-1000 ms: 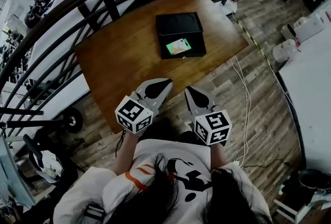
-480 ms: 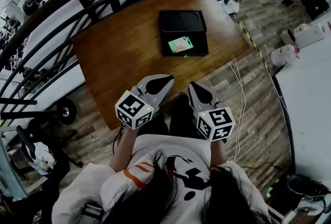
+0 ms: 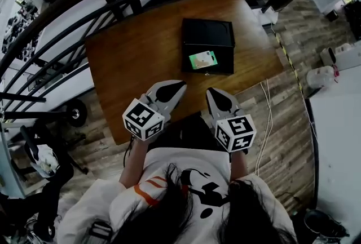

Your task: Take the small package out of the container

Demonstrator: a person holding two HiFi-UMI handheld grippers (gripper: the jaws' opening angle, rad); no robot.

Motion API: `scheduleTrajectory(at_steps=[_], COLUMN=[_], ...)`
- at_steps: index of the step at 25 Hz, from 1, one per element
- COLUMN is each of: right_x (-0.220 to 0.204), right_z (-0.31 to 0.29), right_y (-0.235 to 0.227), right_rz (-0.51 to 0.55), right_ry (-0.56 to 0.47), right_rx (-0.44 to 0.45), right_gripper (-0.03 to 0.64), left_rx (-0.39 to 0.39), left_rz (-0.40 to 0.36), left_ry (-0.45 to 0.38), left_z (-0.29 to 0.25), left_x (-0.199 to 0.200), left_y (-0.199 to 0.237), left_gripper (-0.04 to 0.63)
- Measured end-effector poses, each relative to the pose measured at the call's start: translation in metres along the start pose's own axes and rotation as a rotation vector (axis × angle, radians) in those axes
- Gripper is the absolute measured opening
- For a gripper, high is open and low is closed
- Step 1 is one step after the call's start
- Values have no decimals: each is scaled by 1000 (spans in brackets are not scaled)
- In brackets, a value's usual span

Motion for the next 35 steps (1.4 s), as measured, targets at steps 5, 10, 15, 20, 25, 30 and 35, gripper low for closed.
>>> scheduleTrajectory(at_steps=[5,10,15,20,25,30,35], right_x=[4,8,9,0,-9,-21,-37], right_z=[-16,-32,-48,-64,-76,-100,-127], right_y=[-34,-67,-82,-120,-140,-153,-158], right_rz=[3,-11,-9,12,85,167,290], right_ry=[23,40,62,91,138,219,320], right_rx=[29,42,50,90,130,249,403], right_gripper=[23,23,29,58,95,165,243], left_rx=[36,62,99,132,150,173,195], left_rz=[2,5,7,2,-6,-12,-18], left_ry=[18,24,37,43,40,39,36], left_z=[-29,-50,-48,-74,-81,-85,-84], left_x=[-4,-3,0,-9,-9,-8,-7], left_y=[7,15,23,27,25,28,29], left_gripper=[1,2,0,0,2,2,2])
Point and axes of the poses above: the fingertips, and each gripper's own axes: z backward along the fingers, y to its left, x out of its top, the point moved 7 cm from there along z, backward along the fingers, and after that the axes turned 11 degrees about -y, right-handed, at the moved point
